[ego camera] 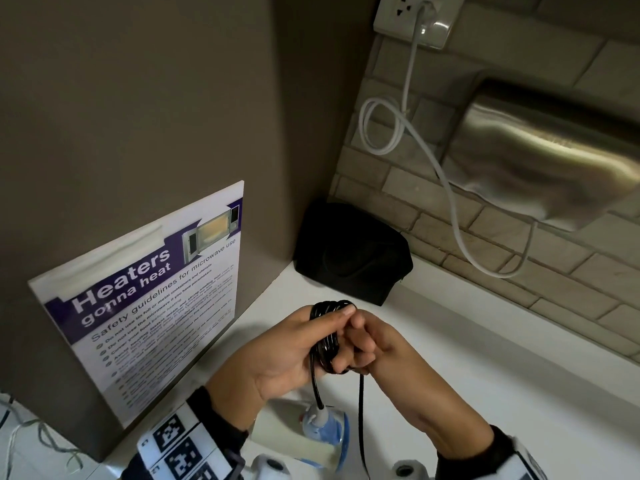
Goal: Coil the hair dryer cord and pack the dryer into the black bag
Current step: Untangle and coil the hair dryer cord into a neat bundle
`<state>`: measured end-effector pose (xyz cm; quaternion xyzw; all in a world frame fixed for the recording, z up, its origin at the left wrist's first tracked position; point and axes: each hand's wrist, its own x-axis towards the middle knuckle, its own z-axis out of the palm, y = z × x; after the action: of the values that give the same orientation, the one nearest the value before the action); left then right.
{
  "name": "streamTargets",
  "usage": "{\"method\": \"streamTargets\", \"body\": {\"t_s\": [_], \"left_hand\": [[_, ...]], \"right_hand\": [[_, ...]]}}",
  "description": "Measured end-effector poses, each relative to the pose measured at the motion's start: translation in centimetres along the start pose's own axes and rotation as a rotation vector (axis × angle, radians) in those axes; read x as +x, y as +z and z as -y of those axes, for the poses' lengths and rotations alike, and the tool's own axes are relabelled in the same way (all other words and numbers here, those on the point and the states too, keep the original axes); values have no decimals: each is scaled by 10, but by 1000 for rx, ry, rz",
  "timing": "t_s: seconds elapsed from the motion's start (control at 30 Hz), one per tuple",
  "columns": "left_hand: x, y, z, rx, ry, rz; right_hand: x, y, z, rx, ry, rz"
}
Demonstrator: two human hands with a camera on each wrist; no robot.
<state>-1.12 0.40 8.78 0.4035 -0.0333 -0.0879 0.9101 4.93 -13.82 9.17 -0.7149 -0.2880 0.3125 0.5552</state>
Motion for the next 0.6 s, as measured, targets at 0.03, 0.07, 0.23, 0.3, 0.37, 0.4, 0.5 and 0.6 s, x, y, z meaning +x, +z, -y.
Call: {"method": "streamTargets", "body": {"t_s": [0.03, 0.07, 0.23, 0.3, 0.37, 0.4, 0.5, 0.6], "left_hand": [[1, 2, 0, -14, 13, -21], [2, 5, -1, -37, 29, -38], [2, 9, 0, -137, 72, -109], [1, 7, 0, -118, 86, -122], [1, 4, 1, -112, 97, -125], [2, 4, 2, -117, 109, -118], [3, 5, 0, -126, 164, -101], [4, 2, -5, -141, 230, -106]], "right_hand": [[0, 1, 1, 15, -9, -31], [1, 1, 0, 22, -11, -54], [4, 3, -2, 56, -9, -18], [3, 1, -3, 67, -26, -25], [3, -1, -8, 27, -14, -67], [2, -1, -11, -10, 2, -78], [-1, 7, -21, -173, 40, -71], [-10, 13, -30, -352, 18, -45]]}}
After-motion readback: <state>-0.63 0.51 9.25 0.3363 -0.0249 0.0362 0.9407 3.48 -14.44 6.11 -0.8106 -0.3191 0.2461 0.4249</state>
